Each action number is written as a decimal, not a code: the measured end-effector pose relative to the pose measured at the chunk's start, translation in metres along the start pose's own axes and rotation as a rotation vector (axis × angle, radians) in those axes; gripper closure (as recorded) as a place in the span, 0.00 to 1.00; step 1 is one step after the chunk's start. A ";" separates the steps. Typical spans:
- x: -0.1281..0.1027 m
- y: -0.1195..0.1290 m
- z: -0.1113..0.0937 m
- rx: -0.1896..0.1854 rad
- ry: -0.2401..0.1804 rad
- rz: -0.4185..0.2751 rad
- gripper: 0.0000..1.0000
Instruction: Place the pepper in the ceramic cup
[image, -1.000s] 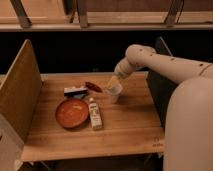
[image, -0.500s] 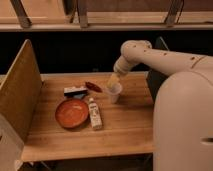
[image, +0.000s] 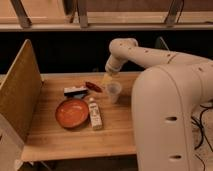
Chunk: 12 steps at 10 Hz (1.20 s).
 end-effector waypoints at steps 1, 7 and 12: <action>-0.010 0.001 0.015 -0.025 -0.012 -0.026 0.20; -0.029 -0.022 0.087 -0.005 0.004 -0.250 0.20; -0.027 -0.029 0.091 0.011 0.009 -0.245 0.20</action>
